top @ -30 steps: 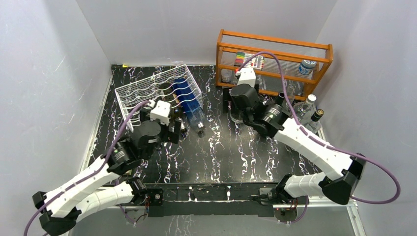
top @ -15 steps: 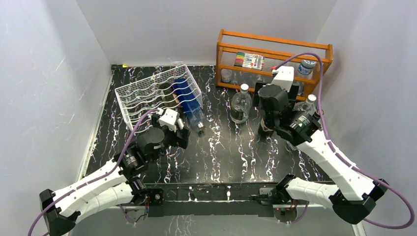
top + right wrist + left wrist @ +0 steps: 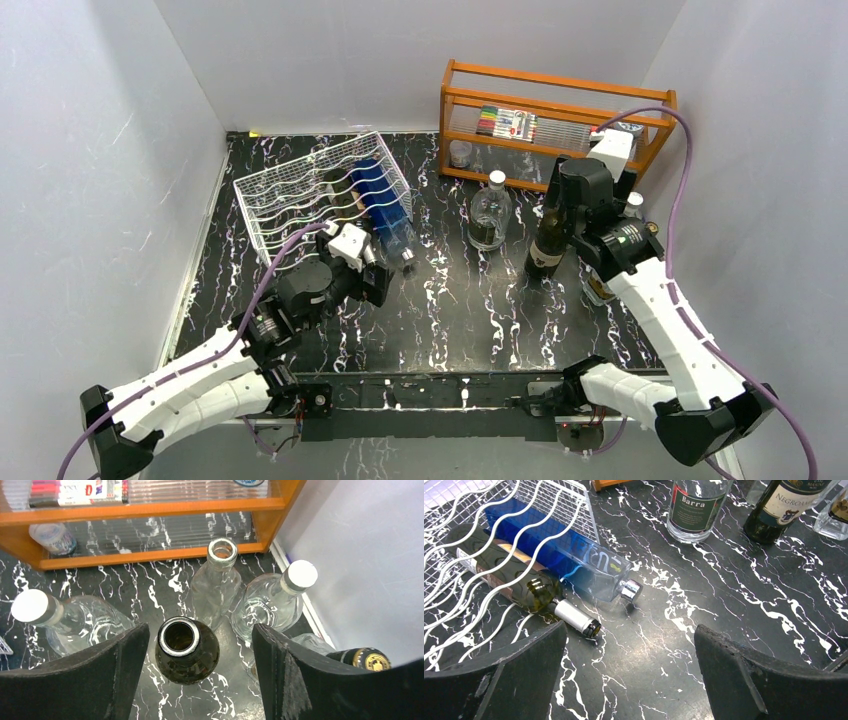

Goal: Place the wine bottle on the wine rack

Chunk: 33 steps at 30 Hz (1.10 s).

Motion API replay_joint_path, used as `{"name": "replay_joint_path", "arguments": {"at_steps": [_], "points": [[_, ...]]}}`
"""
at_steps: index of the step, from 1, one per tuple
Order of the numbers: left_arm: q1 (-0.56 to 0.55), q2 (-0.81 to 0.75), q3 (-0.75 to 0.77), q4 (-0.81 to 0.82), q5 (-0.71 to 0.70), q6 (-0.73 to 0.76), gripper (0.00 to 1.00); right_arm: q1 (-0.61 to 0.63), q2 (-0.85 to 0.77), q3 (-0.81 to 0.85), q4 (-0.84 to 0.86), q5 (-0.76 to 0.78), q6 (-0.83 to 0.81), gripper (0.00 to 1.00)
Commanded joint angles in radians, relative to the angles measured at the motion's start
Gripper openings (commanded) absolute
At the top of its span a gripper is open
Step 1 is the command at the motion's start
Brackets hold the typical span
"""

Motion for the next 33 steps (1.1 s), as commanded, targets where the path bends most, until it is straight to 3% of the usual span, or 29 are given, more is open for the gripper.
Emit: {"name": "replay_joint_path", "arguments": {"at_steps": [1, 13, 31, 33], "points": [[0.001, 0.002, 0.028, 0.007, 0.040, 0.012, 0.98, -0.055, 0.002, -0.036, 0.068, -0.114, 0.024, 0.82], [0.000, -0.004, 0.022, 0.012, 0.041, 0.017, 0.98, -0.160, 0.010, -0.100, 0.121, -0.291, -0.014, 0.63], [0.002, -0.011, 0.013, 0.041, 0.028, 0.018, 0.98, -0.160, -0.032, -0.017, 0.028, -0.432, -0.033, 0.00], [0.001, -0.009, 0.012, 0.043, 0.027, 0.016, 0.98, -0.160, -0.045, -0.003, 0.011, -0.460, -0.032, 0.00]]}}
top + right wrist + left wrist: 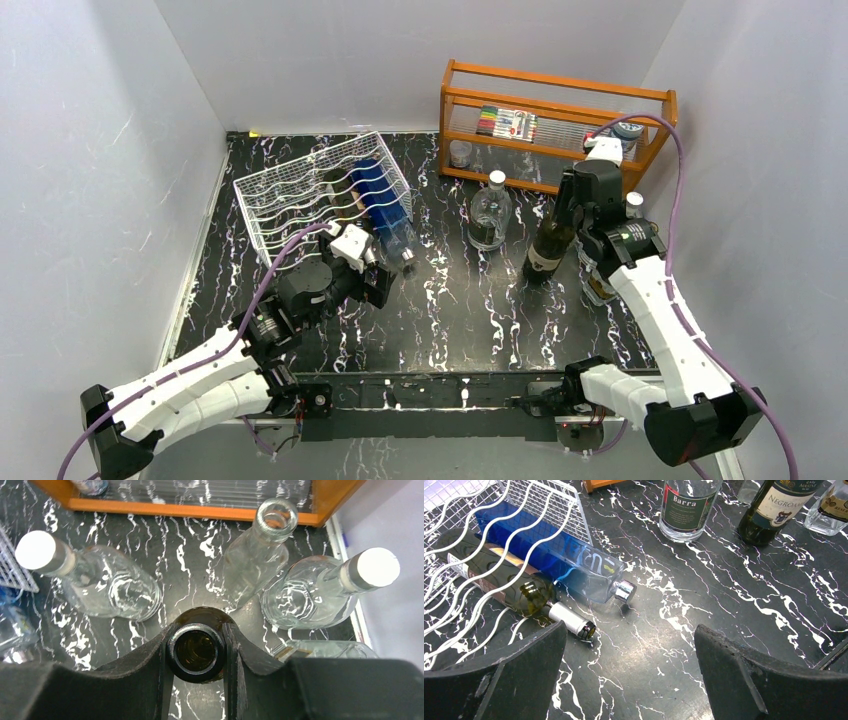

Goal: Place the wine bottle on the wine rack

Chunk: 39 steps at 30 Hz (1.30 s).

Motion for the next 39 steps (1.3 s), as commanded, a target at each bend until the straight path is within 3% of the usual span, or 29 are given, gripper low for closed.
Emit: {"name": "replay_joint_path", "arguments": {"at_steps": [1, 12, 22, 32, 39], "points": [[0.001, -0.015, 0.013, 0.039, -0.012, 0.004, 0.98, -0.001, -0.057, 0.085, -0.018, -0.100, 0.018, 0.00], [0.000, -0.006, 0.023, 0.045, 0.016, -0.013, 0.98, -0.001, -0.093, 0.101, -0.045, -0.277, 0.033, 0.00], [0.000, 0.013, 0.033, 0.029, 0.020, -0.100, 0.98, -0.002, -0.099, 0.048, 0.022, -0.584, 0.077, 0.00], [0.001, 0.100, 0.015, 0.112, 0.307, -0.105, 0.97, -0.001, -0.121, -0.113, 0.194, -0.820, 0.206, 0.00], [-0.001, 0.297, 0.040, 0.260, 0.512, -0.174, 0.94, -0.001, -0.145, -0.244, 0.326, -0.923, 0.304, 0.00]]}}
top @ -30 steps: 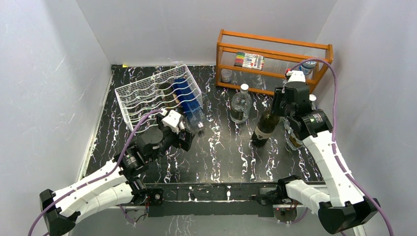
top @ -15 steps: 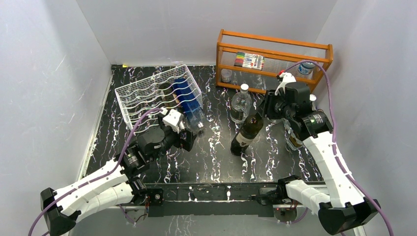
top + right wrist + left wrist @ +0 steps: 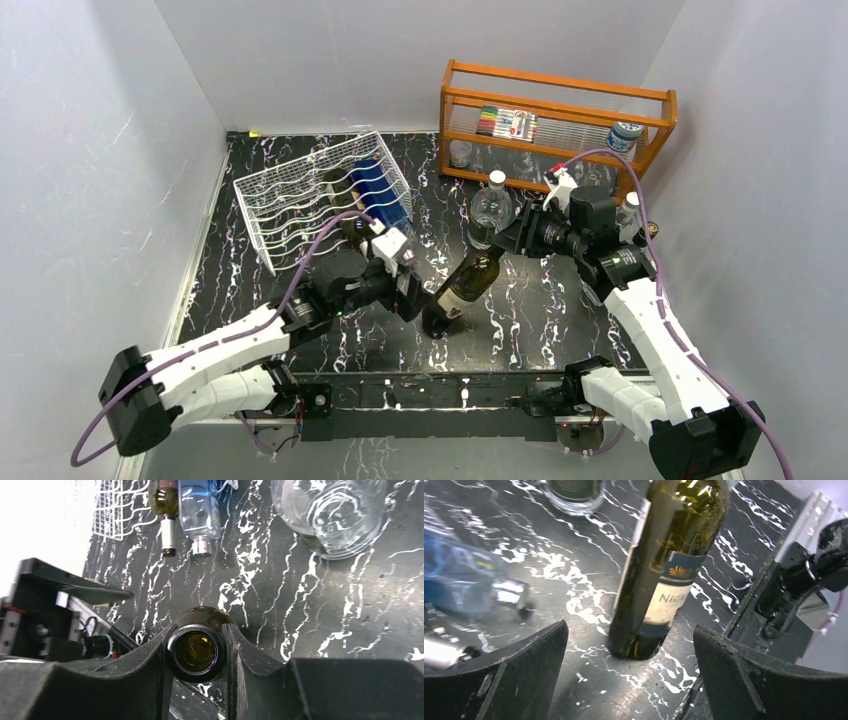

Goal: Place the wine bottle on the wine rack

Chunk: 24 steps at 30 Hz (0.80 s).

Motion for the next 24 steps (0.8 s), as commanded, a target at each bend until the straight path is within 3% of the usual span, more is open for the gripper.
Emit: {"name": "replay_joint_path", "arguments": {"at_steps": [1, 13, 17, 24], "points": [[0.000, 0.112, 0.041, 0.142, 0.181, -0.063, 0.93, -0.001, -0.040, -0.040, 0.199, -0.125, 0.104, 0.00], [0.000, 0.304, 0.025, 0.274, 0.362, -0.074, 0.91, 0.000, -0.058, -0.101, 0.231, -0.171, 0.112, 0.00], [-0.001, 0.350, 0.015, 0.291, 0.315, -0.070, 0.90, -0.001, -0.057, -0.106, 0.240, -0.198, 0.115, 0.00], [0.000, 0.424, 0.052, 0.291, 0.314, 0.063, 0.89, -0.001, -0.068, -0.122, 0.247, -0.241, 0.114, 0.00]]}}
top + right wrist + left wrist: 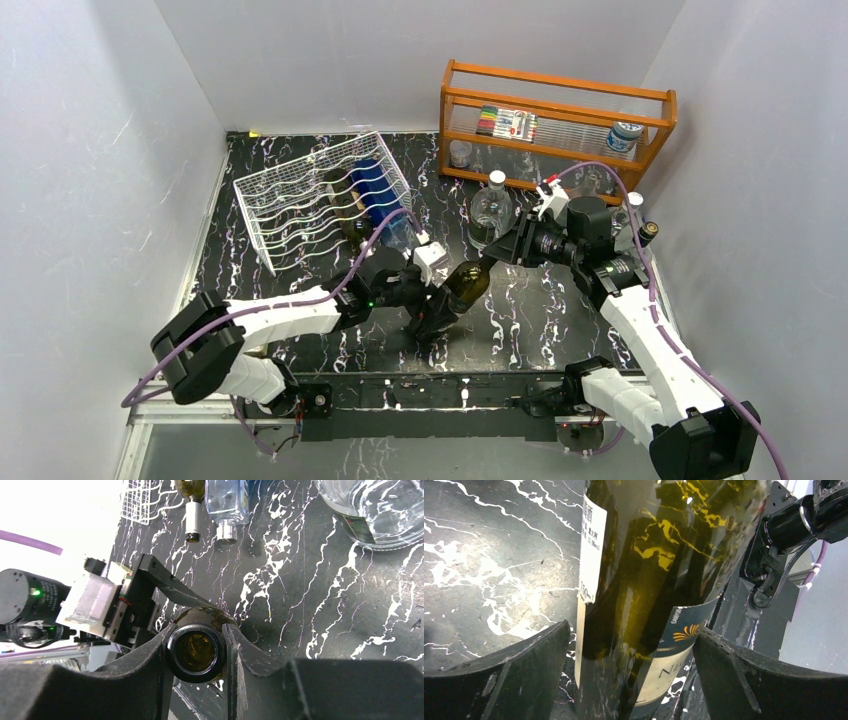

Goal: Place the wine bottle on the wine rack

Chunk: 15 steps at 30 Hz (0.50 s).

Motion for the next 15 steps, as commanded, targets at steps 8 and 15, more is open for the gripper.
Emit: {"name": "replay_joint_path", "arguments": {"at_steps": [8, 15], "points": [[-0.001, 0.040, 0.008, 0.114, 0.146, 0.095, 0.83, 0.001, -0.062, -0.015, 0.145, -0.153, 0.048, 0.00], [-0.002, 0.031, -0.020, 0.174, 0.116, 0.144, 0.63, 0.002, -0.065, -0.026, 0.154, -0.194, 0.040, 0.00]]}}
